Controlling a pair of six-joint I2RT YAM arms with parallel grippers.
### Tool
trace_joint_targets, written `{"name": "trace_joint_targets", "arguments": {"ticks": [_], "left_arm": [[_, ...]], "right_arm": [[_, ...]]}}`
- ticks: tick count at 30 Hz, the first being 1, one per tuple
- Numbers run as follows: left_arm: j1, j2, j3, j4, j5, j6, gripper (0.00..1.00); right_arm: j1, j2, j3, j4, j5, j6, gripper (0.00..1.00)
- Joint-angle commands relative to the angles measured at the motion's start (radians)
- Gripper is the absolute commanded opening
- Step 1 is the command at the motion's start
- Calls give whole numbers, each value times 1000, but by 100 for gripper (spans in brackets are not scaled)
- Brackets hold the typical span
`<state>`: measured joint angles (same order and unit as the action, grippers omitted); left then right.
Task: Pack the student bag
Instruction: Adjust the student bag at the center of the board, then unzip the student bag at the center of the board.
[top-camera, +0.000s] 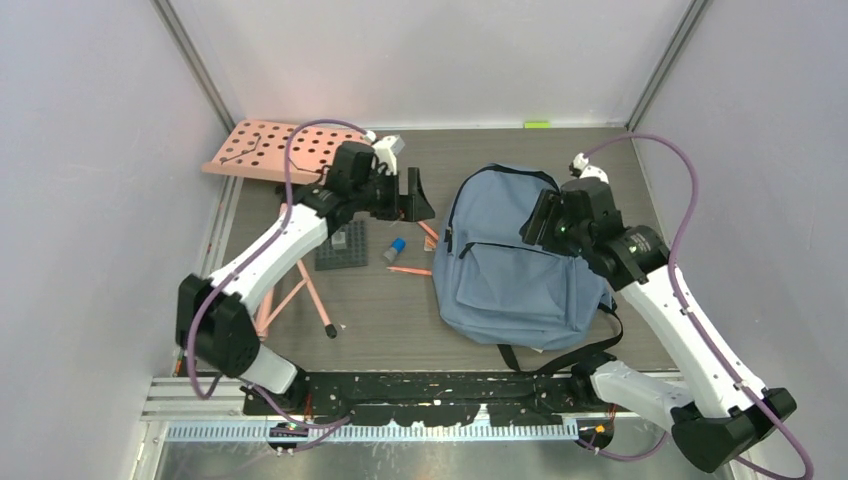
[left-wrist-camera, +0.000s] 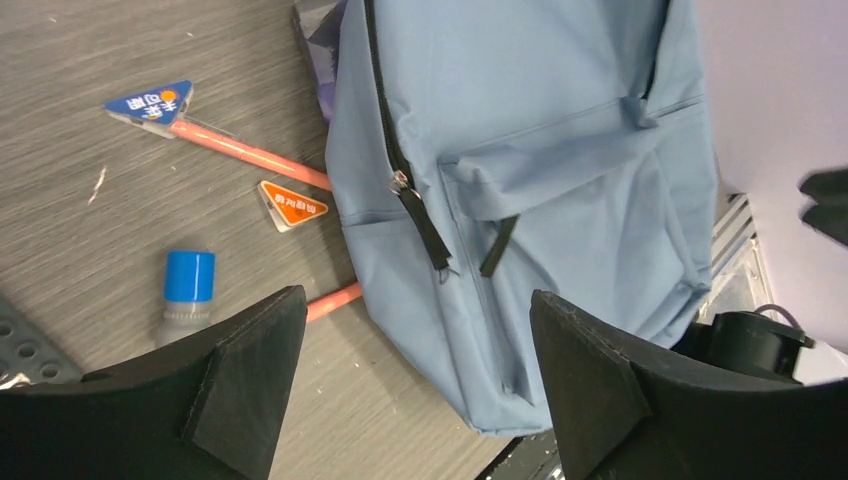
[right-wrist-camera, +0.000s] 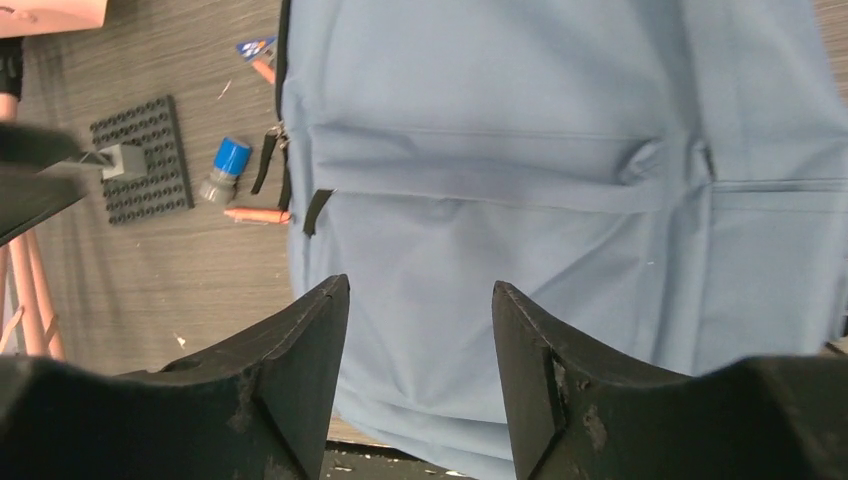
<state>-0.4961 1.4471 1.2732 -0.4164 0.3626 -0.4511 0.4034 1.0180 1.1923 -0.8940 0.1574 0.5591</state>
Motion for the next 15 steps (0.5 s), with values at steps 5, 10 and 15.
{"name": "trace_joint_targets", "arguments": {"ticks": [5,10,15], "left_arm": [[-4,231,72,127,127,-57,81],[-5,330,118,130,175,-94,79],[-11,369,60,210,214,-158,76]], "right_arm": [[173,-107,-200,274,135,276,55],[274,-91,-241,332,226,326,54],[381,8,-231,333,347,352,53]]}}
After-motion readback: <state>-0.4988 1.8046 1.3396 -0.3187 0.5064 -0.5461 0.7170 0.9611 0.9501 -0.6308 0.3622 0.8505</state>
